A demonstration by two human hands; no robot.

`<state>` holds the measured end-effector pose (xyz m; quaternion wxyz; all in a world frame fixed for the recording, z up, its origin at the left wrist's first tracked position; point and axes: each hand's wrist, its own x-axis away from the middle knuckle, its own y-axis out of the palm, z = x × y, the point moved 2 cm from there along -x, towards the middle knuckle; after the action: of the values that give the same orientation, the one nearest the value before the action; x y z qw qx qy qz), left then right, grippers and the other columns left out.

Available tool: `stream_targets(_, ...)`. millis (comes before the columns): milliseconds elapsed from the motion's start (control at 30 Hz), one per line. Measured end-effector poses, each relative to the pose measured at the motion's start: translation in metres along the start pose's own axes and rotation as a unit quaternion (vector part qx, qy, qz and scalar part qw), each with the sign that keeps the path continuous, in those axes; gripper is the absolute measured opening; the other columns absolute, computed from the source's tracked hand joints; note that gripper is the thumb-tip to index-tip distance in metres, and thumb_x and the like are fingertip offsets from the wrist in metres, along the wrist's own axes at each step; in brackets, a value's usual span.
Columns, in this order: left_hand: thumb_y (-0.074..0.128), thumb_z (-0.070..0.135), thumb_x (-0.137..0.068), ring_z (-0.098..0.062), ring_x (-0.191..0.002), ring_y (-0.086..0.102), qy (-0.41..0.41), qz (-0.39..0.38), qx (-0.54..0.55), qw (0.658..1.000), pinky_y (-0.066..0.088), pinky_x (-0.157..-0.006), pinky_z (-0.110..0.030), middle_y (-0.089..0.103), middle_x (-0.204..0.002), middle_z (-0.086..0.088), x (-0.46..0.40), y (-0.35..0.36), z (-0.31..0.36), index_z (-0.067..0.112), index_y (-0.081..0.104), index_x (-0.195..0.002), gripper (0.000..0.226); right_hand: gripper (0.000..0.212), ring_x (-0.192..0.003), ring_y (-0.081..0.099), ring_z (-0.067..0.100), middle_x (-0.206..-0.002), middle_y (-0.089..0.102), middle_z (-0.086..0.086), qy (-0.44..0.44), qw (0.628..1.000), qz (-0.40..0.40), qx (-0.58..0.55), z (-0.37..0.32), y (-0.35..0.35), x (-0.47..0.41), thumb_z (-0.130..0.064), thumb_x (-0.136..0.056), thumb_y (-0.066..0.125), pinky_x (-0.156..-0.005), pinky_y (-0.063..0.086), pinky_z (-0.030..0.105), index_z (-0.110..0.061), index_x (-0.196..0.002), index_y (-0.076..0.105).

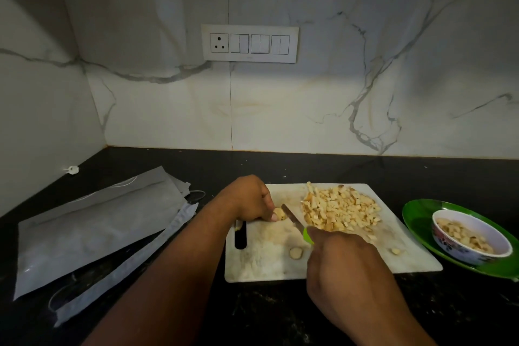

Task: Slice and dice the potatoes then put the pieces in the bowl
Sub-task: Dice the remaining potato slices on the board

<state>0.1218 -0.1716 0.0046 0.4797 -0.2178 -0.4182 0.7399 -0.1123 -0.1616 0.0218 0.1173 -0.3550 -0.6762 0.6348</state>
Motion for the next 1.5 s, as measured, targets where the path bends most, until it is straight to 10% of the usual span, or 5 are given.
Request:
stream_targets(700,0.093,0.025,-0.076,-0.013,-0.086,0.073,-0.018,0.005,0.01,1.0,0.061,-0.092,-0.039,0.078,-0.085,0.006,-0.004,0.0,-0.004,0.022,0.084,-0.086,0.013,0.043,-0.093,0.063,0.014,-0.104,0.066,-0.005,0.011,1.0,-0.018,-0.013,-0.019,0.018,-0.02,-0.019,-0.087,0.045,-0.073,0.044,0.024,-0.027,-0.128,0.057)
stream_targets(1033,0.092,0.026,-0.078,-0.008,-0.088,0.071,0.024,-0.006,0.012,1.0,0.06,-0.084,-0.029,0.077,-0.087,0.011,-0.003,-0.002,-0.006,0.026,0.082,-0.084,0.012,0.047,-0.118,0.057,0.006,-0.125,0.063,-0.015,0.033,0.998,0.018,-0.054,0.012,-0.02,0.018,-0.04,-0.098,0.043,-0.096,0.041,0.018,-0.046,-0.144,0.042)
stream_targets(1267,0.082,0.035,-0.088,-0.002,-0.112,0.056,0.13,-0.045,-0.035,0.99,0.046,-0.099,-0.024,0.061,-0.122,0.017,0.003,0.006,0.001,0.038,0.073,-0.125,0.038,0.04,-0.103,0.064,0.008,-0.113,0.071,-0.014,0.079,0.987,0.058,-0.129,0.038,0.007,0.008,-0.032,-0.093,0.056,-0.089,0.049,0.022,-0.037,-0.132,0.063)
stream_targets(1500,0.085,0.049,-0.08,-0.009,-0.092,0.065,0.041,0.009,-0.051,0.998,0.059,-0.086,-0.035,0.069,-0.095,0.011,-0.005,0.009,0.01,0.031,0.073,-0.089,0.023,0.038,-0.102,0.064,0.007,-0.11,0.071,-0.018,0.073,0.982,0.038,-0.169,0.049,0.015,0.008,-0.035,-0.092,0.055,-0.09,0.051,0.022,-0.042,-0.129,0.062)
